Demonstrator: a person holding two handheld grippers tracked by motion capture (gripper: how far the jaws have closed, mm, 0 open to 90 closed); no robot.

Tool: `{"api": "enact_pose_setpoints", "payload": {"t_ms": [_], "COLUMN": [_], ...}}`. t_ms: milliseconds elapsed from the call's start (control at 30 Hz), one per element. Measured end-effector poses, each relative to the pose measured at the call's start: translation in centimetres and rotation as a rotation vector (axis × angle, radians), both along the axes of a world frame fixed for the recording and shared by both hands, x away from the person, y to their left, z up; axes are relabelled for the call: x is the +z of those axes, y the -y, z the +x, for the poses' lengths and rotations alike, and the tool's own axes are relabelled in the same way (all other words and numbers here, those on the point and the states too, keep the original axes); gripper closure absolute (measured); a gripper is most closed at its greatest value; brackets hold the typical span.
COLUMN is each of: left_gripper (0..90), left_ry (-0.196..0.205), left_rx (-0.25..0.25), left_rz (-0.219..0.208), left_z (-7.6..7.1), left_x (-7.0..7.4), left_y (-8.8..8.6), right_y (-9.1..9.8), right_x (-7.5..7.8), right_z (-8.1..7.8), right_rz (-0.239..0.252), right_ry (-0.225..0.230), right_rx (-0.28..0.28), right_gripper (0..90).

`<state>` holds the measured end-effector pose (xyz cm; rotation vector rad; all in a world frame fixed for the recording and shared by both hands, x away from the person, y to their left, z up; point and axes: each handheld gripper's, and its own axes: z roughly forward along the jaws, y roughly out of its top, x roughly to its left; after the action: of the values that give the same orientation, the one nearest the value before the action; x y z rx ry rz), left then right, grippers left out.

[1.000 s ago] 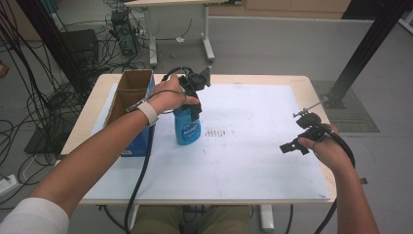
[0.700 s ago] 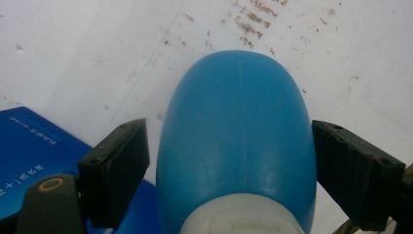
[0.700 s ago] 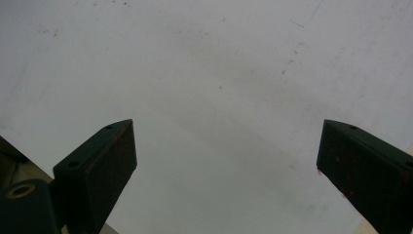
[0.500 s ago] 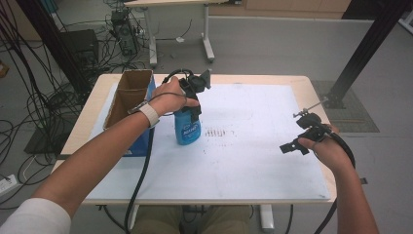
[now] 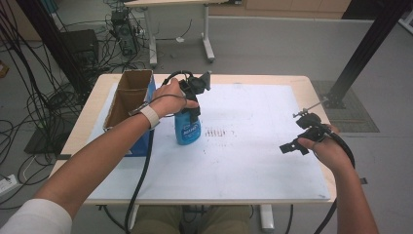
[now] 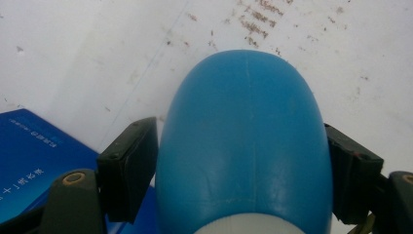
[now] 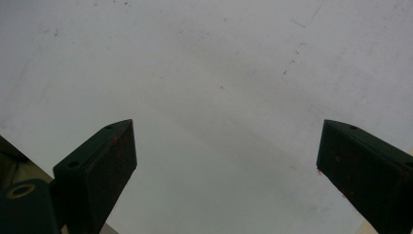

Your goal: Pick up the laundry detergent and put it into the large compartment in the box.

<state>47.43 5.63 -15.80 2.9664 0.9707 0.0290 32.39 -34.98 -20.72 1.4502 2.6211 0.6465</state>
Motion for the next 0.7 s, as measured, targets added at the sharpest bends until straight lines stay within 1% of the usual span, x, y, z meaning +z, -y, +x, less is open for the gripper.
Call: {"api": "enact_pose_setpoints", "payload": {"t_ms": [233, 433, 500, 533, 567, 700], "left_gripper": [27.9, 28.0, 28.1, 28.6, 37.6, 37.3], "left_ry": [0.008, 0.008, 0.004, 0.005, -0.002, -0.003], "left_rx": [-0.002, -0.004, -0.002, -0.006, -0.008, -0.007], "left_rz": [0.000, 0.008, 0.008, 0.001, -0.010, -0.007], "left_z": [-0.14, -0.12, -0.05, -0.04, 0.08, 0.09], "left_x": [-0.05, -0.03, -0.03, 0.03, 0.04, 0.01], "left_y": [0.03, 0.17, 0.18, 0.05, -0.14, -0.07], "right_y": [-0.04, -0.08, -0.09, -0.08, -0.06, 0.00], "right_x": [0.07, 0.08, 0.08, 0.08, 0.09, 0.12], "right_z": [-0.04, -0.05, -0.07, -0.08, -0.10, -0.17], "right_rz": [0.001, 0.001, 0.001, 0.001, 0.001, 0.002], "right_ry": [0.001, 0.003, 0.002, 0.002, 0.002, 0.005], "right_rx": [0.000, 0.002, 0.001, 0.001, 0.000, 0.000], "right_gripper": [7.5, 7.4, 7.5, 7.4, 7.5, 7.4]}}
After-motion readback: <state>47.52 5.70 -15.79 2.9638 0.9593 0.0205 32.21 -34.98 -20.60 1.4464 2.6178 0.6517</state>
